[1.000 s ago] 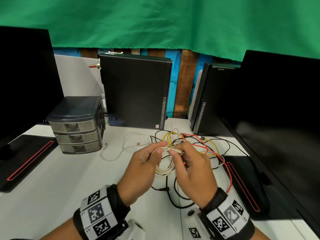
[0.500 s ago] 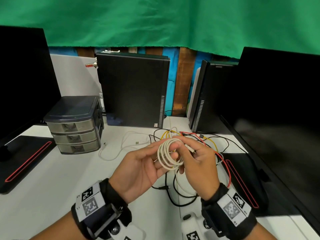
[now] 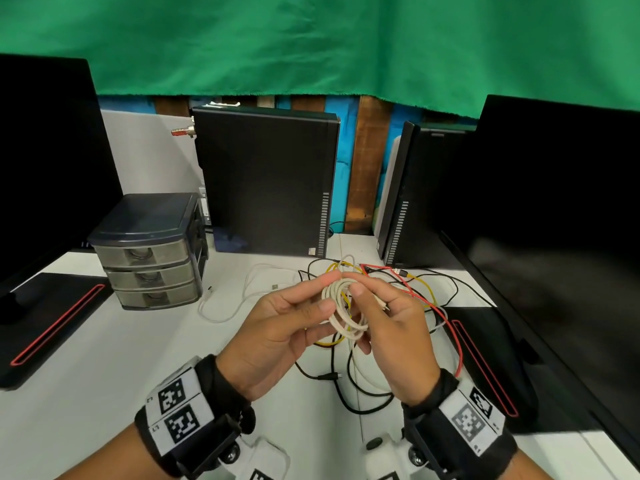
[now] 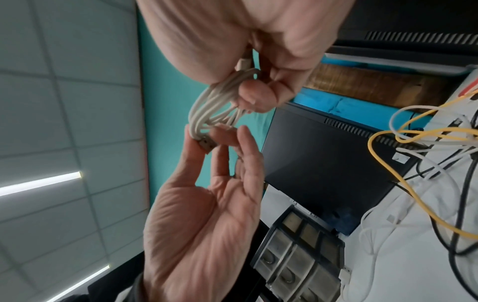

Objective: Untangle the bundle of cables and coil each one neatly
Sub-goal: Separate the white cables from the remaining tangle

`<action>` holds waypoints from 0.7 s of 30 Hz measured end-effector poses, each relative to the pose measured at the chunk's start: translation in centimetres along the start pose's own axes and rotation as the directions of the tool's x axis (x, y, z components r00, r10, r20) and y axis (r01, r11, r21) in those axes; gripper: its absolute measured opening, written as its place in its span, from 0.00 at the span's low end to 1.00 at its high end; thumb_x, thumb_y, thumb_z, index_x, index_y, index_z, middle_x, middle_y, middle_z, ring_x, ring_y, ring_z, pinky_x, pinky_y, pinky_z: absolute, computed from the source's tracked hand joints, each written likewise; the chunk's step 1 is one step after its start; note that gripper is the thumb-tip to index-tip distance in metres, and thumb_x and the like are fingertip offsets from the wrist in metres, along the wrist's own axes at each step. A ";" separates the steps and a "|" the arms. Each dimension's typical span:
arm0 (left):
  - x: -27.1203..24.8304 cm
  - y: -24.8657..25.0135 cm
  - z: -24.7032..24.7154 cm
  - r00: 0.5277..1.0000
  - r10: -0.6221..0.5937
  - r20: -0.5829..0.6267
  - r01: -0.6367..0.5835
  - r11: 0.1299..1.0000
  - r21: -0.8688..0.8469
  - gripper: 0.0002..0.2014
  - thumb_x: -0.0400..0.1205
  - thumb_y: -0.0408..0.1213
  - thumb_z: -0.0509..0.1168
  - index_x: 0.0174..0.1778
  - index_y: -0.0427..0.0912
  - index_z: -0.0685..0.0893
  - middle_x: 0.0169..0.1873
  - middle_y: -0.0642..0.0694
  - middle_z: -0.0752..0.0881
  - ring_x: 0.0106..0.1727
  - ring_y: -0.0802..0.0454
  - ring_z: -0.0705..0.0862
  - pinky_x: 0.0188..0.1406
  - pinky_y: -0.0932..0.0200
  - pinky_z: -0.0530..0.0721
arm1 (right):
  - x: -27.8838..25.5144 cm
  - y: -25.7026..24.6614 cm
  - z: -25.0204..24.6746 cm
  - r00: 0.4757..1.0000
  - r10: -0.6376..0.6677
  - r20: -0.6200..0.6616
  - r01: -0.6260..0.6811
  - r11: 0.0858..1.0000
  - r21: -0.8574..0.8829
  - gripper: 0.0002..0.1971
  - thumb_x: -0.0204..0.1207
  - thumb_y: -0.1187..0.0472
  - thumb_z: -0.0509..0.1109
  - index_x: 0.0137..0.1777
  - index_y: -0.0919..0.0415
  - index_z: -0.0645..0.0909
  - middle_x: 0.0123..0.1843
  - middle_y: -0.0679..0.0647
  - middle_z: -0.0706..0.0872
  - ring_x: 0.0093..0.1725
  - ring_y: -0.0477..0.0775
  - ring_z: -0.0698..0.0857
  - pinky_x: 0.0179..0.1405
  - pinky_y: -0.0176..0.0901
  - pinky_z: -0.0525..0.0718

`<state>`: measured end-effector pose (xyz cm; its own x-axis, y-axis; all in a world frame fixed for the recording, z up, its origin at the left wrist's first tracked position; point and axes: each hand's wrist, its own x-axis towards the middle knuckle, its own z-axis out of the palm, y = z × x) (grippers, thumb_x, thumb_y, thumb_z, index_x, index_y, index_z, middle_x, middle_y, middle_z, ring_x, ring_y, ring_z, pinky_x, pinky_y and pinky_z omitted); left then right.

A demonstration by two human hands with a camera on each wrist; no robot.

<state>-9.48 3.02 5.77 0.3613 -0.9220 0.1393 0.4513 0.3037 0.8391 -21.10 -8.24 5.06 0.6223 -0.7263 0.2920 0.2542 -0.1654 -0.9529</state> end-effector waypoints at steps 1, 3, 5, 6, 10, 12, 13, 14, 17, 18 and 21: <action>0.0 -0.1 0.1 1.000 0.009 -0.001 -0.009 1.000 0.014 0.20 0.73 0.29 0.76 0.62 0.44 0.90 0.62 0.37 0.89 0.61 0.47 0.89 0.54 0.59 0.87 | 0.1 -0.1 -0.2 1.000 -0.013 -0.003 0.013 1.000 -0.016 0.11 0.85 0.62 0.67 0.56 0.53 0.91 0.28 0.53 0.80 0.24 0.54 0.73 0.18 0.39 0.71; 0.0 -0.6 0.2 0.999 0.031 -0.011 -0.031 0.999 0.045 0.21 0.75 0.27 0.76 0.63 0.45 0.89 0.63 0.38 0.89 0.62 0.47 0.89 0.55 0.59 0.87 | 0.2 -0.3 -0.4 0.999 -0.032 0.006 0.032 0.999 -0.038 0.10 0.85 0.62 0.66 0.56 0.54 0.90 0.28 0.52 0.80 0.24 0.54 0.73 0.18 0.39 0.70; 0.0 -1.0 0.2 0.998 0.056 -0.031 -0.053 0.995 0.085 0.21 0.75 0.28 0.74 0.65 0.45 0.88 0.62 0.37 0.89 0.63 0.46 0.88 0.57 0.57 0.87 | 0.3 -0.4 -0.7 0.998 -0.048 0.040 0.050 0.998 -0.050 0.10 0.85 0.63 0.67 0.55 0.56 0.90 0.28 0.47 0.82 0.25 0.47 0.77 0.20 0.36 0.73; 0.0 -1.0 0.1 0.997 0.066 -0.038 -0.062 0.993 0.104 0.21 0.75 0.30 0.74 0.65 0.45 0.88 0.61 0.37 0.89 0.62 0.46 0.88 0.57 0.57 0.87 | 0.5 -0.5 -0.9 0.996 -0.060 0.069 0.064 0.996 -0.067 0.09 0.84 0.64 0.67 0.56 0.57 0.90 0.30 0.45 0.84 0.27 0.42 0.79 0.23 0.31 0.74; 0.2 -0.5 -0.4 0.999 0.032 -0.036 -0.029 0.996 0.081 0.28 0.67 0.36 0.82 0.63 0.37 0.87 0.59 0.31 0.89 0.55 0.42 0.90 0.52 0.56 0.88 | 0.7 -0.4 -1.4 0.978 -0.102 0.183 0.131 0.980 -0.151 0.09 0.83 0.68 0.68 0.56 0.61 0.89 0.37 0.45 0.88 0.32 0.41 0.83 0.28 0.25 0.76; 0.3 -0.2 -0.7 0.999 -0.034 -0.015 0.034 0.999 0.008 0.34 0.65 0.39 0.85 0.65 0.31 0.83 0.57 0.30 0.88 0.53 0.42 0.90 0.51 0.54 0.89 | 0.5 -0.4 -1.4 0.974 -0.138 0.178 0.171 0.968 -0.185 0.09 0.84 0.68 0.68 0.55 0.60 0.90 0.38 0.46 0.89 0.31 0.40 0.83 0.29 0.24 0.76; 0.3 -0.1 -0.8 0.998 -0.068 0.003 0.069 0.997 -0.032 0.37 0.65 0.40 0.85 0.67 0.29 0.81 0.57 0.31 0.88 0.54 0.42 0.90 0.51 0.53 0.89 | 0.5 -0.5 -1.3 0.973 -0.155 0.174 0.189 0.962 -0.199 0.09 0.84 0.68 0.68 0.54 0.60 0.90 0.39 0.45 0.90 0.31 0.39 0.84 0.29 0.23 0.76; 0.3 -0.1 -0.9 0.995 -0.098 0.020 0.099 0.993 -0.068 0.38 0.66 0.40 0.85 0.69 0.28 0.80 0.58 0.31 0.88 0.54 0.42 0.90 0.52 0.52 0.89 | 0.4 -0.6 -1.3 0.970 -0.170 0.174 0.205 0.956 -0.209 0.09 0.84 0.67 0.68 0.54 0.59 0.90 0.39 0.44 0.90 0.30 0.37 0.84 0.31 0.22 0.76; 0.3 0.1 -1.2 0.979 -0.187 0.081 0.197 0.972 -0.126 0.35 0.67 0.40 0.84 0.68 0.30 0.84 0.59 0.31 0.87 0.57 0.41 0.90 0.56 0.49 0.89 | 0.5 -0.8 -1.4 0.959 -0.203 0.198 0.248 0.940 -0.233 0.10 0.85 0.65 0.68 0.55 0.56 0.91 0.42 0.42 0.90 0.36 0.35 0.86 0.38 0.23 0.77; 0.3 0.1 -1.3 0.970 -0.222 0.094 0.234 0.963 -0.133 0.35 0.66 0.40 0.85 0.67 0.29 0.84 0.59 0.31 0.87 0.57 0.40 0.90 0.57 0.48 0.89 | 0.5 -0.8 -1.4 0.954 -0.220 0.205 0.269 0.929 -0.254 0.09 0.84 0.63 0.69 0.56 0.54 0.91 0.45 0.41 0.91 0.42 0.37 0.88 0.43 0.26 0.80; 0.2 0.0 -1.8 0.952 -0.289 0.099 0.302 0.941 -0.150 0.33 0.63 0.39 0.87 0.61 0.30 0.87 0.54 0.32 0.88 0.53 0.42 0.91 0.56 0.48 0.90 | 0.4 -0.6 -1.5 0.921 -0.273 0.277 0.357 0.875 -0.326 0.11 0.82 0.59 0.69 0.59 0.45 0.89 0.51 0.43 0.91 0.56 0.49 0.89 0.57 0.40 0.84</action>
<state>-7.92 3.27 4.90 0.1330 -0.9894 -0.0583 0.6566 0.0439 0.7530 -22.15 -9.42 5.58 0.7090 -0.4396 0.5515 0.2029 -0.6218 -0.7564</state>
